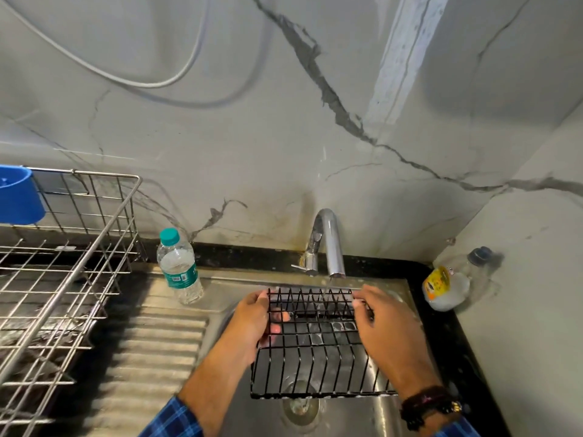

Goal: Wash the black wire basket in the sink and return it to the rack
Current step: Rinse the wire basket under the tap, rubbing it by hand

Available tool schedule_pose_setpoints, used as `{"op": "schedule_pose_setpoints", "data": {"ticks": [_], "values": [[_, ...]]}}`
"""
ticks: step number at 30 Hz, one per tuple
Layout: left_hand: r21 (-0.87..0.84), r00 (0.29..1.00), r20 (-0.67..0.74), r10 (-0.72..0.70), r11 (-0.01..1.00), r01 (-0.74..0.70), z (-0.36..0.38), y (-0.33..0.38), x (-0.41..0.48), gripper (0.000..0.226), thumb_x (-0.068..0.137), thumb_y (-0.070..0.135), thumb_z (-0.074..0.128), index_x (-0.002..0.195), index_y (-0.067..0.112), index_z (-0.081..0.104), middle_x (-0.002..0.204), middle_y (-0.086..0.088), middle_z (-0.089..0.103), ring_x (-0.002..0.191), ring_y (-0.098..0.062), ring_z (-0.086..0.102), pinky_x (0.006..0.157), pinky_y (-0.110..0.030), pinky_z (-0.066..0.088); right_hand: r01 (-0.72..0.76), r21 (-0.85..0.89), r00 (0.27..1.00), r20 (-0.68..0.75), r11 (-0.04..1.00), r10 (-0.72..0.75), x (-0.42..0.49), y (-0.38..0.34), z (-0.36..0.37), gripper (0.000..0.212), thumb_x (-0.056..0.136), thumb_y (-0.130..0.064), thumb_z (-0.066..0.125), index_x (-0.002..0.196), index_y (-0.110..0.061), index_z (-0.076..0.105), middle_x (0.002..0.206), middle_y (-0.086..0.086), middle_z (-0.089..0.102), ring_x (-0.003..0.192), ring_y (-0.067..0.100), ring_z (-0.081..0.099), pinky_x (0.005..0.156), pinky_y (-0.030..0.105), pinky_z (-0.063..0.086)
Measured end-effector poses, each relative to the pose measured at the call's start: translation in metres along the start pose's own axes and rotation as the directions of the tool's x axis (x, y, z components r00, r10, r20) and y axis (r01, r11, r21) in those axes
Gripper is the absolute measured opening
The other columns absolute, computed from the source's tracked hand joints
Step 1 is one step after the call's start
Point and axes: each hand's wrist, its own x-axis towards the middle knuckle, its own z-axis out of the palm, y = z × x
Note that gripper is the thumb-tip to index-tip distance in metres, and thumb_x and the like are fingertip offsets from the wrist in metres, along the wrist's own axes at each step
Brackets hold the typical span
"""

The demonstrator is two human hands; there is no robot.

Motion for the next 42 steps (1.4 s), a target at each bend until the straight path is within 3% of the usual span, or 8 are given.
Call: {"op": "schedule_pose_setpoints", "data": {"ticks": [5, 11, 15, 19, 25, 31, 35, 42], "values": [[-0.018, 1.000, -0.026, 0.007, 1.000, -0.008, -0.004, -0.002, 0.000, 0.025, 0.109, 0.030, 0.035, 0.114, 0.024, 0.059, 0.075, -0.007, 0.070, 0.048, -0.013, 0.047, 0.047, -0.022, 0.039, -0.219, 0.161, 0.964, 0.190, 0.962, 0.188, -0.004, 0.012, 0.000, 0.051, 0.100, -0.052, 0.043, 0.147, -0.034, 0.043, 0.151, -0.004, 0.044, 0.135, 0.015, 0.045, 0.107, 0.036, 0.039], [-0.082, 0.989, -0.131, 0.064, 0.994, -0.075, -0.027, 0.002, 0.007, 0.027, 0.108, 0.028, 0.037, 0.121, 0.018, 0.059, 0.072, -0.003, 0.066, 0.047, -0.010, 0.044, 0.042, -0.022, 0.038, -0.118, 0.362, 0.972, 0.233, 0.925, 0.032, -0.008, 0.003, -0.013, 0.049, 0.102, -0.048, 0.044, 0.150, -0.045, 0.034, 0.153, -0.016, 0.036, 0.133, -0.003, 0.030, 0.107, 0.026, 0.026], [-0.087, 0.976, -0.192, 0.103, 0.989, -0.121, -0.021, 0.005, 0.004, 0.027, 0.109, 0.029, 0.035, 0.118, 0.020, 0.059, 0.078, -0.004, 0.069, 0.049, -0.012, 0.049, 0.047, -0.023, 0.039, -0.118, 0.220, 0.977, 0.198, 0.968, 0.075, -0.007, -0.012, -0.010, 0.050, 0.105, -0.040, 0.038, 0.154, -0.035, 0.030, 0.166, -0.003, 0.014, 0.150, 0.012, 0.016, 0.115, 0.029, 0.015], [-0.101, 0.983, -0.164, 0.080, 0.990, -0.098, -0.001, 0.016, 0.008, 0.030, 0.109, 0.030, 0.031, 0.122, 0.021, 0.056, 0.077, -0.004, 0.072, 0.052, -0.013, 0.053, 0.050, -0.024, 0.039, -0.082, -0.069, 0.978, 0.189, 0.994, 0.093, -0.006, -0.020, 0.001, 0.060, 0.102, -0.055, 0.019, 0.157, -0.032, 0.020, 0.167, -0.003, 0.001, 0.153, 0.030, -0.004, 0.121, 0.058, 0.003], [-0.053, 0.994, -0.074, 0.084, 0.995, -0.088, 0.021, 0.045, 0.019, 0.031, 0.109, 0.026, 0.029, 0.123, 0.017, 0.056, 0.070, -0.006, 0.070, 0.050, -0.016, 0.053, 0.050, -0.024, 0.038, 0.129, -0.300, 0.981, 0.181, 0.945, -0.076, -0.020, -0.016, 0.008, 0.076, 0.085, -0.063, -0.014, 0.155, -0.038, -0.001, 0.163, -0.012, -0.012, 0.148, 0.017, -0.022, 0.119, 0.063, -0.004], [-0.004, 0.991, -0.028, 0.132, 0.991, -0.132, 0.045, 0.049, 0.020, 0.031, 0.109, 0.028, 0.030, 0.106, 0.021, 0.060, 0.074, -0.005, 0.071, 0.056, -0.016, 0.057, 0.053, -0.028, 0.045, 0.175, -0.315, 0.978, 0.168, 0.933, -0.126, -0.024, -0.025, 0.013, 0.068, 0.097, -0.065, 0.014, 0.153, -0.030, 0.030, 0.160, -0.004, 0.025, 0.149, 0.022, 0.022, 0.116, 0.063, -0.001], [-0.025, 0.999, 0.021, -0.044, 0.999, 0.044, 0.054, 0.056, 0.021, 0.040, 0.106, 0.019, 0.032, 0.090, 0.011, 0.067, 0.056, -0.003, 0.065, 0.045, -0.015, 0.057, 0.042, -0.019, 0.045, 0.356, -0.269, 0.924, 0.247, 0.895, -0.294, -0.011, -0.041, 0.011, 0.066, 0.098, -0.065, 0.014, 0.156, -0.034, 0.018, 0.164, -0.007, 0.016, 0.151, 0.014, 0.013, 0.122, 0.053, -0.002], [0.036, 0.970, 0.101, -0.223, 0.975, 0.220, 0.039, 0.065, 0.028, 0.049, 0.107, 0.017, 0.025, 0.077, 0.009, 0.064, 0.059, -0.001, 0.055, 0.053, -0.012, 0.043, 0.036, -0.014, 0.038, -0.021, -0.302, 0.999, 0.024, 0.953, 0.030, 0.023, -0.020, -0.019, 0.062, 0.095, -0.060, 0.010, 0.133, -0.036, 0.053, 0.140, -0.012, 0.052, 0.139, 0.011, 0.037, 0.116, 0.066, 0.015]]}}
